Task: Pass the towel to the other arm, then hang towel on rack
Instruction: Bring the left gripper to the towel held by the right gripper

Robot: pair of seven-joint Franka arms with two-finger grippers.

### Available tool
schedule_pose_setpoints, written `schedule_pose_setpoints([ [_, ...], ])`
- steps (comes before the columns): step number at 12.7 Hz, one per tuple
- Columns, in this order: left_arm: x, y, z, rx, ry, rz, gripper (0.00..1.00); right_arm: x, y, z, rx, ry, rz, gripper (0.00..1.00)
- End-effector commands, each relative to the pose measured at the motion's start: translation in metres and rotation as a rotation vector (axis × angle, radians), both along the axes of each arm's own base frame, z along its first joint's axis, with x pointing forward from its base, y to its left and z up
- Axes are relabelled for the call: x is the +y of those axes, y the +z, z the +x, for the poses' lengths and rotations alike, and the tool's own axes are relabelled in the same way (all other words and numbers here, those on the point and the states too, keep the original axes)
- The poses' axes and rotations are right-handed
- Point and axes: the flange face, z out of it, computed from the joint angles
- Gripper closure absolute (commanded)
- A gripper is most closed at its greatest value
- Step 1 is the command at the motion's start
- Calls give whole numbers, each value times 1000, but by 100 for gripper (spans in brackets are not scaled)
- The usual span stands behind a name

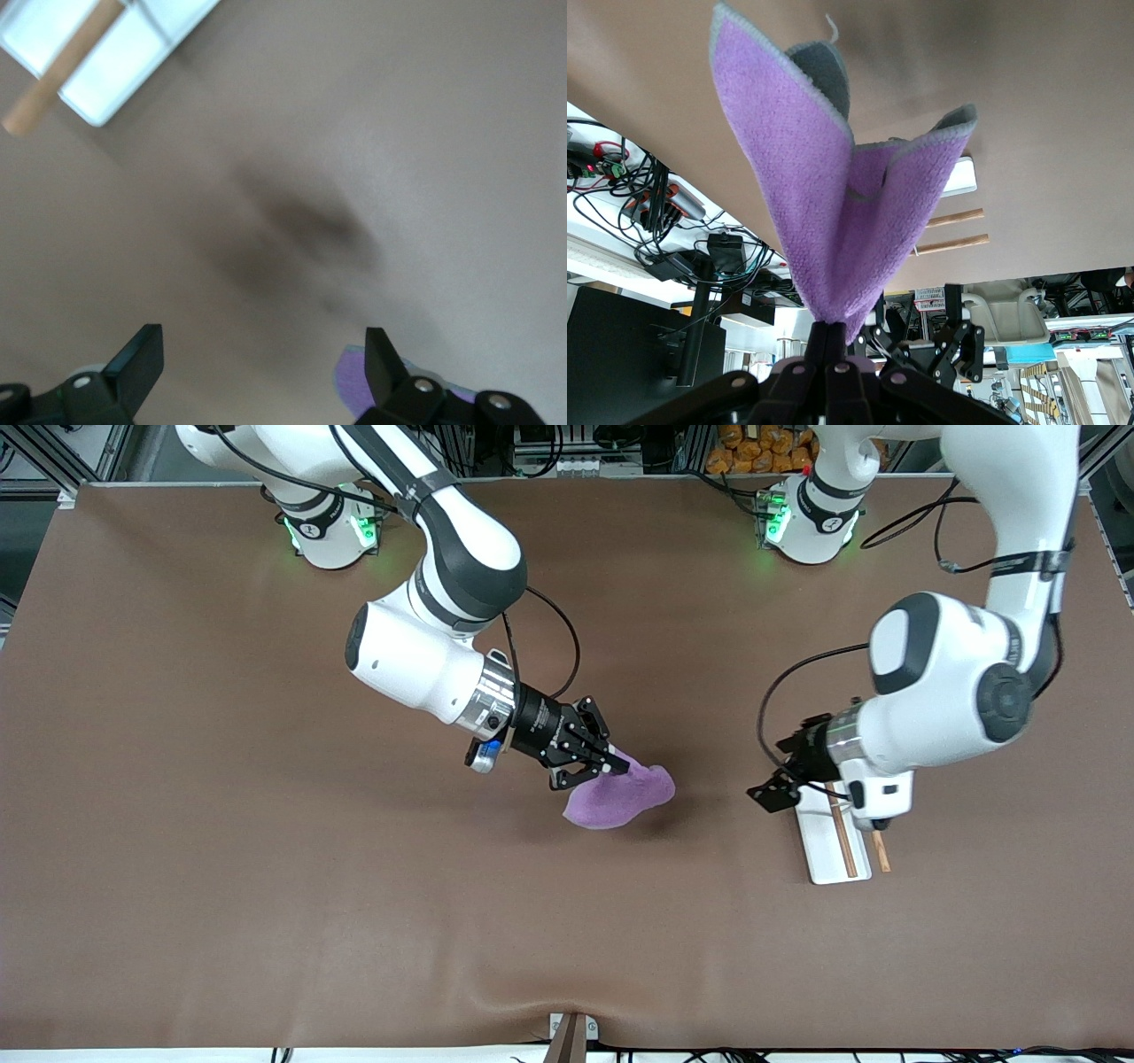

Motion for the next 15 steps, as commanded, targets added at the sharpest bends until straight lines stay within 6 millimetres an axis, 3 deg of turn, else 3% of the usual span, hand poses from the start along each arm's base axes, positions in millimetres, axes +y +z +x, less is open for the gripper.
schedule_pose_setpoints([
  [1,-17,-7,7,-16,83,-16,0,3,1,1,14,-15,15,100],
  [3,-25,-15,11,-17,169,-22,0,3,0,1,15,-14,13,100],
  [4,-43,-18,6,-19,154,-23,0,3,-1,1,17,-14,12,100],
  [5,-49,-26,6,-14,169,-20,0,3,-1,1,16,-13,11,100],
  [9,-53,-52,18,-19,331,-33,10,3,-1,1,16,-11,10,100],
  [12,-75,-60,25,15,433,-56,13,3,-1,0,15,-7,8,100],
  [15,-94,-63,19,55,467,-77,14,3,-1,1,16,-7,8,100],
])
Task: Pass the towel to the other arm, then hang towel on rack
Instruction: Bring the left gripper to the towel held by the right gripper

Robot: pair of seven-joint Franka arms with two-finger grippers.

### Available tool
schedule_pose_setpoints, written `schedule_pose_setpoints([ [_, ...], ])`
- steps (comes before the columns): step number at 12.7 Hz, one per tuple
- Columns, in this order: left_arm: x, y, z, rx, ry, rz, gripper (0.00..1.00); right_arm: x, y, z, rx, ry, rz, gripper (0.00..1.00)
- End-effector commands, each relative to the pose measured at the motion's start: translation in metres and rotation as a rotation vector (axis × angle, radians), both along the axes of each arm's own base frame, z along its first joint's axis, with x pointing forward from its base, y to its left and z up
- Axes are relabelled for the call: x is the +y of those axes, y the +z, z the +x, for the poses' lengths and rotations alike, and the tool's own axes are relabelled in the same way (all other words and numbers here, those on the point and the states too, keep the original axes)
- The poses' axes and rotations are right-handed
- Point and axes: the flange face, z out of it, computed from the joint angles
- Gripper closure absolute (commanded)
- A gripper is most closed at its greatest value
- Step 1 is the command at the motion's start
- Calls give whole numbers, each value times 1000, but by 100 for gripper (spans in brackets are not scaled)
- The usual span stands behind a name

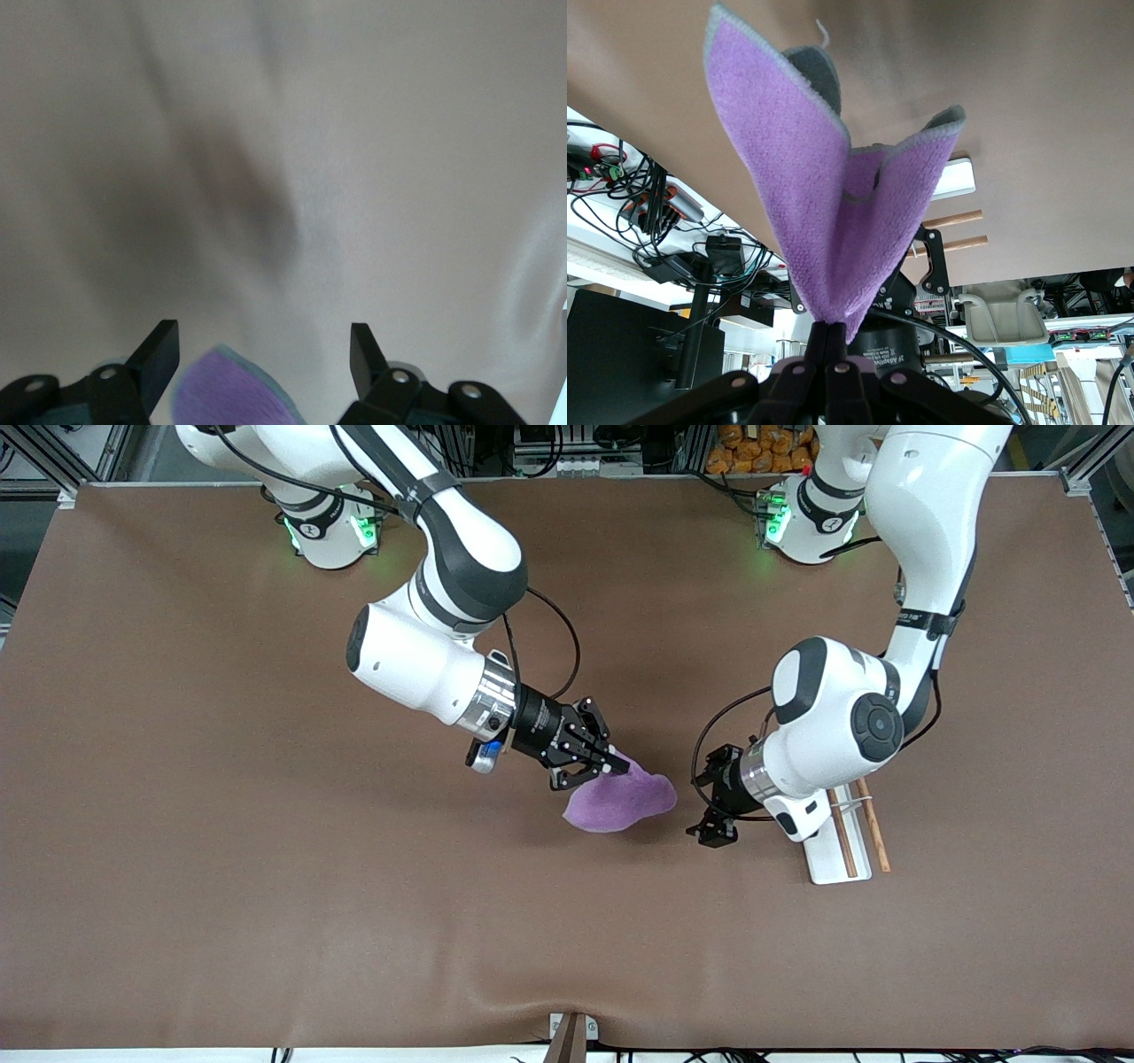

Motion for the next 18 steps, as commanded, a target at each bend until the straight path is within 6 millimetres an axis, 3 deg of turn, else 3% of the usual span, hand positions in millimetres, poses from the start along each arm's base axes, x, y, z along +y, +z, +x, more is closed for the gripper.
schedule_pose_setpoints([
  [1,-15,-5,1,21,31,-26,15,2,1,1,10,-8,7,100],
  [7,-17,-5,-1,49,81,-38,28,2,1,1,4,-4,0,100],
  [13,-25,-11,-6,71,90,-35,31,3,1,1,3,-2,-3,100],
  [18,-29,-11,-9,73,83,-34,68,2,1,1,2,-2,-5,100],
])
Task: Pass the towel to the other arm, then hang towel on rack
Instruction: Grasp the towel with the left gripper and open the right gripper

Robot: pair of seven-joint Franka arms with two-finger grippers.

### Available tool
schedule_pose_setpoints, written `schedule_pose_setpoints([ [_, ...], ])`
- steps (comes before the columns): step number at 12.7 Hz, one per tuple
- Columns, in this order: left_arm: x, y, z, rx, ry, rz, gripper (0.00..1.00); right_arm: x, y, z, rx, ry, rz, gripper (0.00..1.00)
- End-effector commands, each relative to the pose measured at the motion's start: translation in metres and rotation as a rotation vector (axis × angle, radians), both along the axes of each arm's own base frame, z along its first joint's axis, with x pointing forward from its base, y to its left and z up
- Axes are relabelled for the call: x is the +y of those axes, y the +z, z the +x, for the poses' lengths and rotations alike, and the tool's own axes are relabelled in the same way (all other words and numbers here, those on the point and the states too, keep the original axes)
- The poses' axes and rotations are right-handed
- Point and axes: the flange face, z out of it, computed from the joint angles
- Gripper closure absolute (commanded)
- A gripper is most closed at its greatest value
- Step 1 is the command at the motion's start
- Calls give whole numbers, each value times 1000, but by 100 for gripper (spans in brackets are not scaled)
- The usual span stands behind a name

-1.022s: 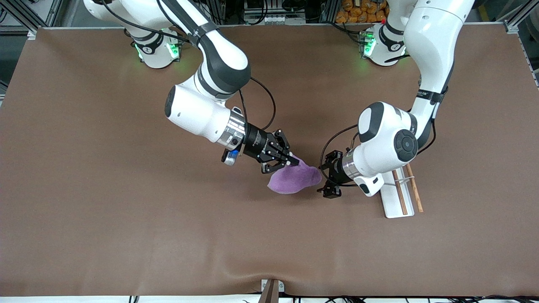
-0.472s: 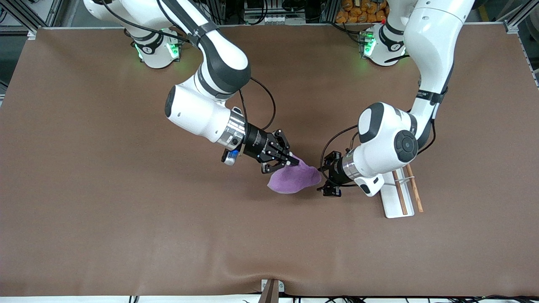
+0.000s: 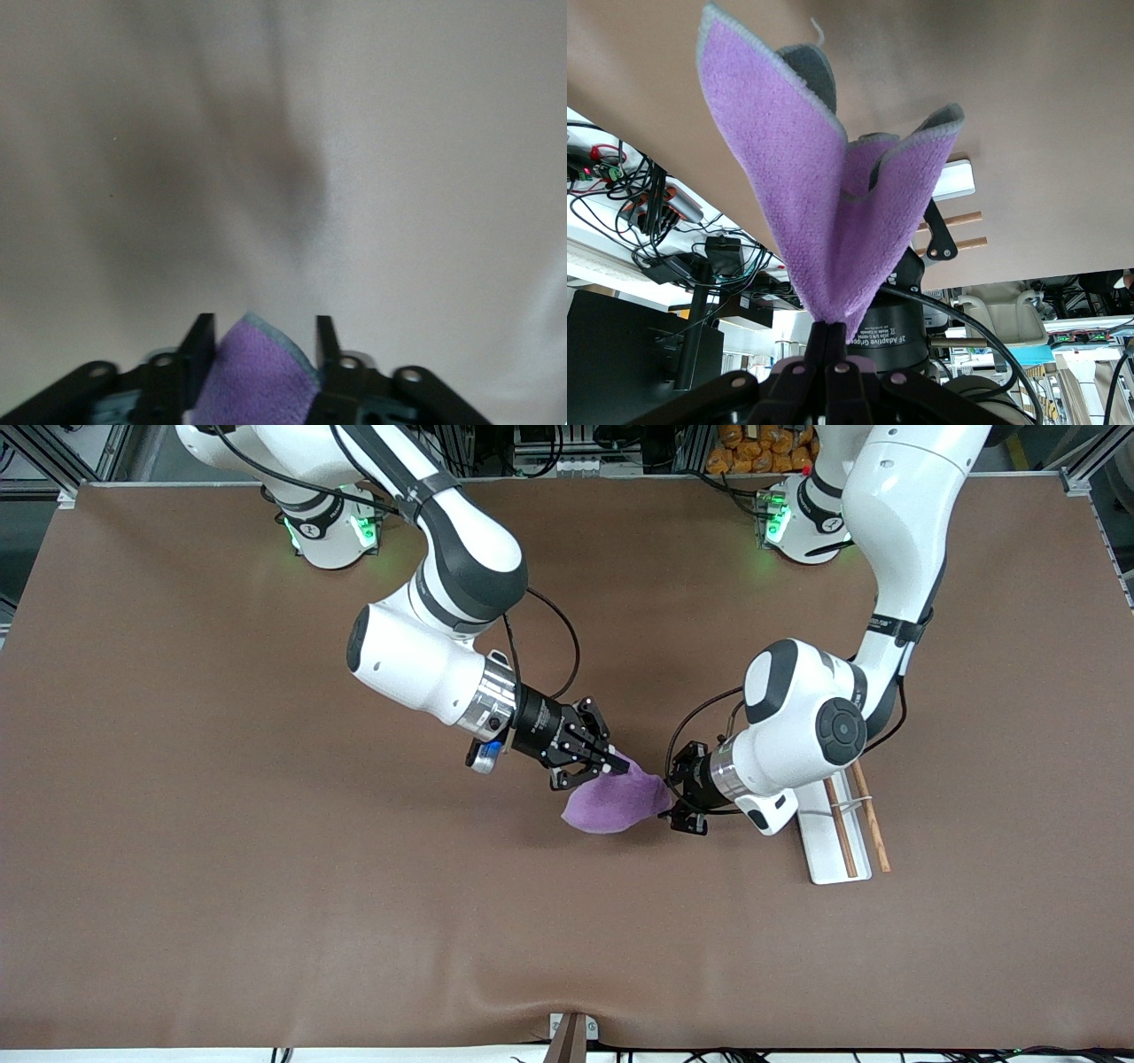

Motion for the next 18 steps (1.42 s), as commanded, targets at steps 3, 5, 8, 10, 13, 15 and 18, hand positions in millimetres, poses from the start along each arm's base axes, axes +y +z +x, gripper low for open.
schedule_pose_setpoints([
  [3,-4,1,1,9,16,-15,91,2,1,1,0,-3,-3,100],
  [5,-4,-1,2,9,13,-13,100,2,1,1,0,-3,-3,100],
  [8,-3,11,3,-16,-6,-5,100,2,2,1,0,-2,-2,100],
  [10,2,29,7,14,-44,-1,100,2,-1,0,4,2,-10,100],
  [13,8,57,5,16,-160,80,100,1,-11,-3,11,23,-43,0],
  [15,10,79,0,9,-232,109,100,1,-15,-5,-6,61,-93,0],
  [18,12,109,-1,17,-285,111,100,-16,-20,-6,47,226,-213,0],
])
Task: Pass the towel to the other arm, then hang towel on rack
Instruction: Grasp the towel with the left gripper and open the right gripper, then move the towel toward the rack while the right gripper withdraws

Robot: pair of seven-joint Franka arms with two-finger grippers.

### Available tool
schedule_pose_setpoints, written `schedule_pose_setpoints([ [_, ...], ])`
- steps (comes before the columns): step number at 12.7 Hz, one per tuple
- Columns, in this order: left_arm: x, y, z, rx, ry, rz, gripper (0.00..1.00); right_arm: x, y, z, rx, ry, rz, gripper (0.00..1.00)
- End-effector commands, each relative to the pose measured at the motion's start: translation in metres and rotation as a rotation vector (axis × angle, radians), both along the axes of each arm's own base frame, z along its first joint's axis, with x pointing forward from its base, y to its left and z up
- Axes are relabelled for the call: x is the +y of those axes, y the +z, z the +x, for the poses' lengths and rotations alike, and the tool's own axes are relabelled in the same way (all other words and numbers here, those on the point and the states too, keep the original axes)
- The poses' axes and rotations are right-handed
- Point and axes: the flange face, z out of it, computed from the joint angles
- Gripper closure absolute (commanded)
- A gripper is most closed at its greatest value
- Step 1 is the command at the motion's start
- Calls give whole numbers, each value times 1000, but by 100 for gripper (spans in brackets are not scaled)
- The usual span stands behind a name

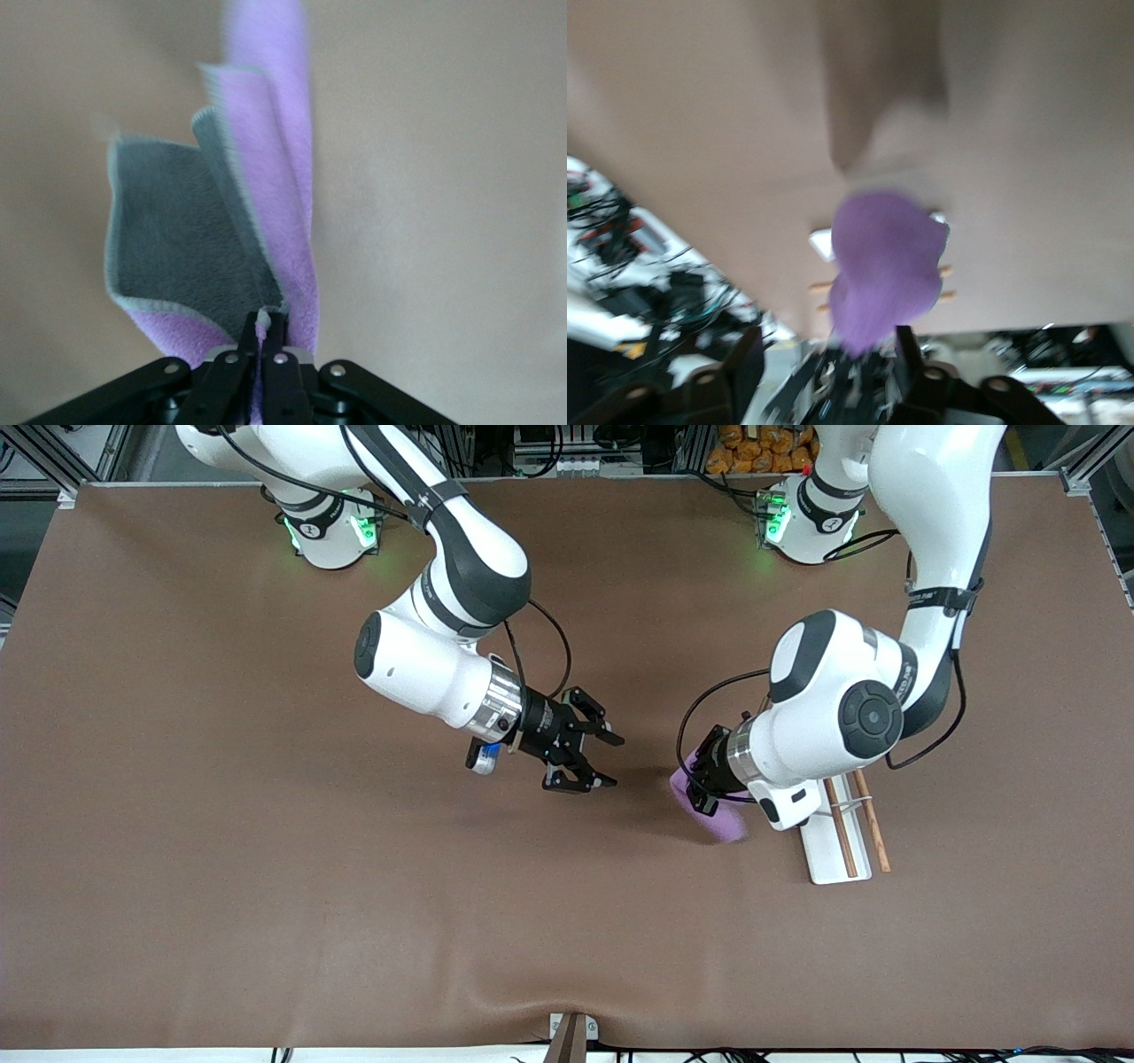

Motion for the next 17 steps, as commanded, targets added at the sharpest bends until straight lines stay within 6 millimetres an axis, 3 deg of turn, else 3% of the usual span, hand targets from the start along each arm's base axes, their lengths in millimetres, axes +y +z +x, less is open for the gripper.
schedule_pose_setpoints([
  [1,8,35,-5,-29,-100,14,100,-28,1,0,60,157,-156,0],
  [2,11,48,-7,-67,-170,4,100,-43,3,-2,83,233,-242,0],
  [5,40,64,-7,-98,-359,17,100,-102,12,-7,87,549,-430,0],
  [7,45,66,-10,-112,-471,63,100,-153,22,-3,106,692,-428,0],
  [9,48,67,-11,-135,-574,74,100,-200,31,-5,50,921,-545,0],
  [11,65,72,-7,-162,-680,78,100,-249,40,-13,-54,1090,-614,0],
  [12,72,75,-6,-172,-724,72,100,-279,40,-15,-118,1155,-590,0],
  [14,90,76,0,-191,-802,60,100,-373,40,-14,-267,1287,-526,0],
  [16,100,77,3,-209,-890,70,100,-449,62,-16,-343,1283,-553,0],
  [17,105,77,4,-215,-935,84,100,-466,82,-21,-358,1308,-610,0],
])
